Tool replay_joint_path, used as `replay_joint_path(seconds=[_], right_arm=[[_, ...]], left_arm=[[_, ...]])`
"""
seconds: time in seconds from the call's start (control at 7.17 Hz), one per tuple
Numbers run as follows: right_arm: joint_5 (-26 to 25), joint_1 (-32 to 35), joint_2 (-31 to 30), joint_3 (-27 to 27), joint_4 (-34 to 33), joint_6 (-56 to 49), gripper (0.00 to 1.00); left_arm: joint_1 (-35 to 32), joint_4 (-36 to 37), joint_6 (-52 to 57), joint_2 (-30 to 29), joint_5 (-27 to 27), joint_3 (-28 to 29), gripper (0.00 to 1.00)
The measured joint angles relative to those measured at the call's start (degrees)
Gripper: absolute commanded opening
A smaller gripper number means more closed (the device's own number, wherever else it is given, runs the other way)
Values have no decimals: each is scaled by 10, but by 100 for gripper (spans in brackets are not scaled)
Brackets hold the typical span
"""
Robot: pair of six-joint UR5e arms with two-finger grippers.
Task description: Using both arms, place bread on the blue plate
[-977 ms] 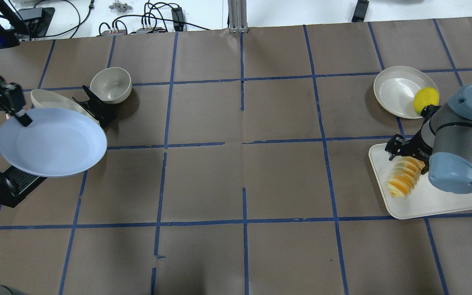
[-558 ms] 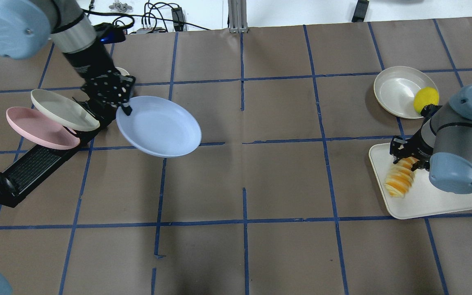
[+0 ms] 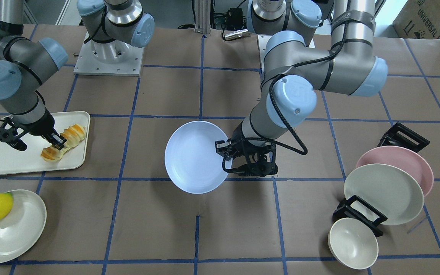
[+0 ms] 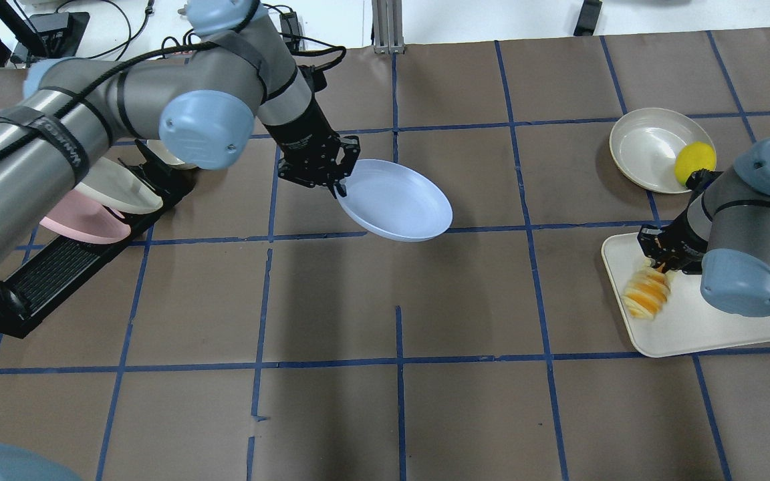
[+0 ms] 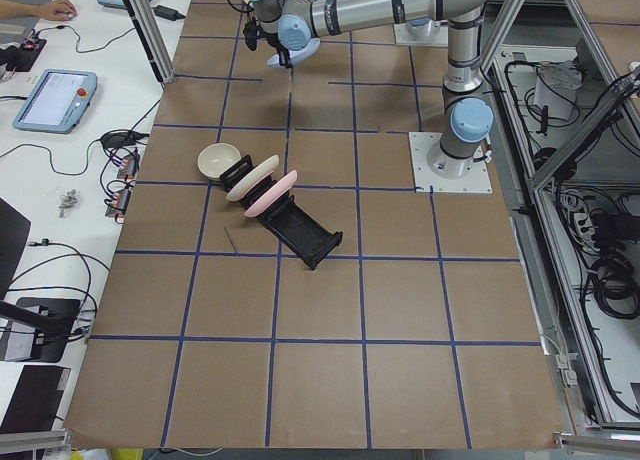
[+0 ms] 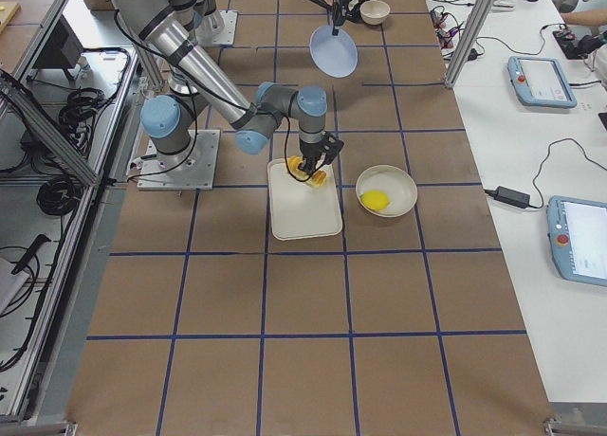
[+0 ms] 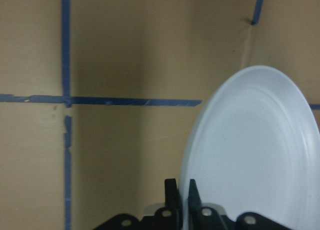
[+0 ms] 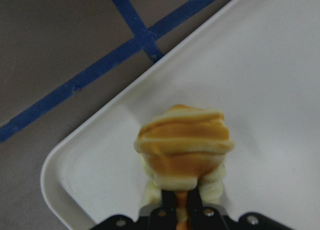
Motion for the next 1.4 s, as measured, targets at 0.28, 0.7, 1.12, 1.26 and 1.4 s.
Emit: replay_joint_path(seconds=[0.28,0.7,1.12,1.26,1.4], right_arm=[[4,16,-62,-8,36,-10,8],[18,122,-104,-64,76,-36,8],[19,230,-66,-188,181,-38,7],[19,268,-36,-227,198,-37,8],[19,305,-5,-255,205,-37,8]], left_arm=[[-11,37,-16,-10,-3,-23,99],[6,95,14,-8,0,-73,100],[57,58,132,32,43,-74,100],[91,32,209,49,58,-68,100],[135,-14,264,71,66,-60,100]])
